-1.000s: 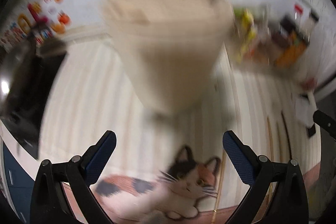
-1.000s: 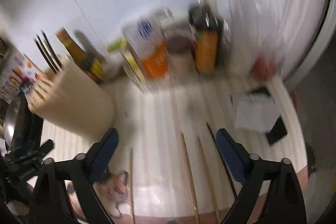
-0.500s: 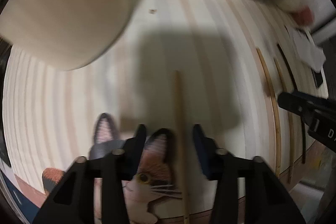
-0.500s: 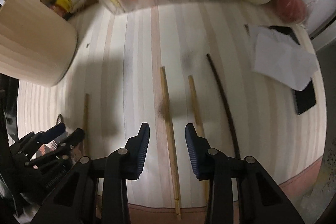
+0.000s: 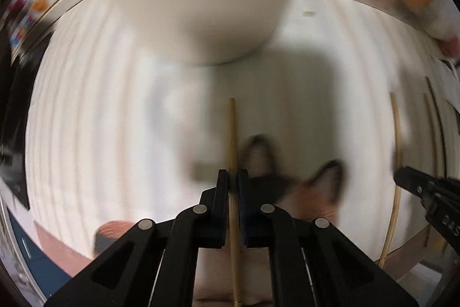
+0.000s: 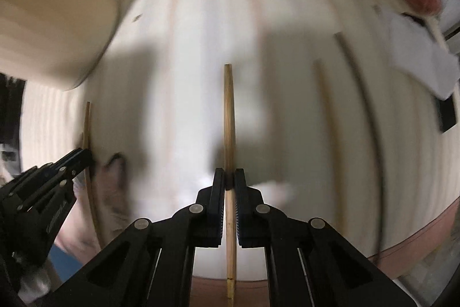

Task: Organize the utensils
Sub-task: 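Grasp a wooden chopstick with the left tool while the right tool grasps another wooden one, then lift both wooden chopsticks upright and carry them over the holder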

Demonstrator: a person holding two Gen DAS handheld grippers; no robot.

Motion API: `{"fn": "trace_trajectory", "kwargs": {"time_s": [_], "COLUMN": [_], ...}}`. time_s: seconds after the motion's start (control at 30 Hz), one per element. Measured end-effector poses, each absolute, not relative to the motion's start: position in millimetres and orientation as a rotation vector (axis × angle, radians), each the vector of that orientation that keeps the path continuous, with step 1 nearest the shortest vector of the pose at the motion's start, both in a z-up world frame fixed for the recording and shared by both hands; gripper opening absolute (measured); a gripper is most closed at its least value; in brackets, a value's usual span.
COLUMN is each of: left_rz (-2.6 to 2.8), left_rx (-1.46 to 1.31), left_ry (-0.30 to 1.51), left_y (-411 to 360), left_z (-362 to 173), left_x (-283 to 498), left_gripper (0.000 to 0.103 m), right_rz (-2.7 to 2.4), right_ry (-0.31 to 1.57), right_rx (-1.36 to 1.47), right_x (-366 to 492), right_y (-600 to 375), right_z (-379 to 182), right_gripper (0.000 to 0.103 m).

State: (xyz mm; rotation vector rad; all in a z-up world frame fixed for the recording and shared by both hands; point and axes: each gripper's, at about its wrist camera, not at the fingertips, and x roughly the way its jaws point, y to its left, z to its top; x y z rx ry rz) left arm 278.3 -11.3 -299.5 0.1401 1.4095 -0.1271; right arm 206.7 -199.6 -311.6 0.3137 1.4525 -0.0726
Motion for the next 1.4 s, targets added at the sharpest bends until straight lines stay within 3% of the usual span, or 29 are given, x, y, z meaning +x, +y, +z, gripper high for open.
{"fn": "trace_trajectory", "kwargs": {"time_s": [0.57,1.4], "left_rz": [-0.102,-0.182], "left_rx": [0.041,0.043], "left_ry": [1.412,1.399], "left_y": [49,26], "left_z": [-301,-306], "left_x": [271,281], "left_gripper": [0.005,0.005], "right_rz": [-0.071,-0.061], "right_ry": [1.546,1.571], "right_rx": [0.156,0.045], "right_x": [209,244], "right_y": [-135,-112], "right_z": [-314,-312], "right_gripper": [0.007,0.007]}}
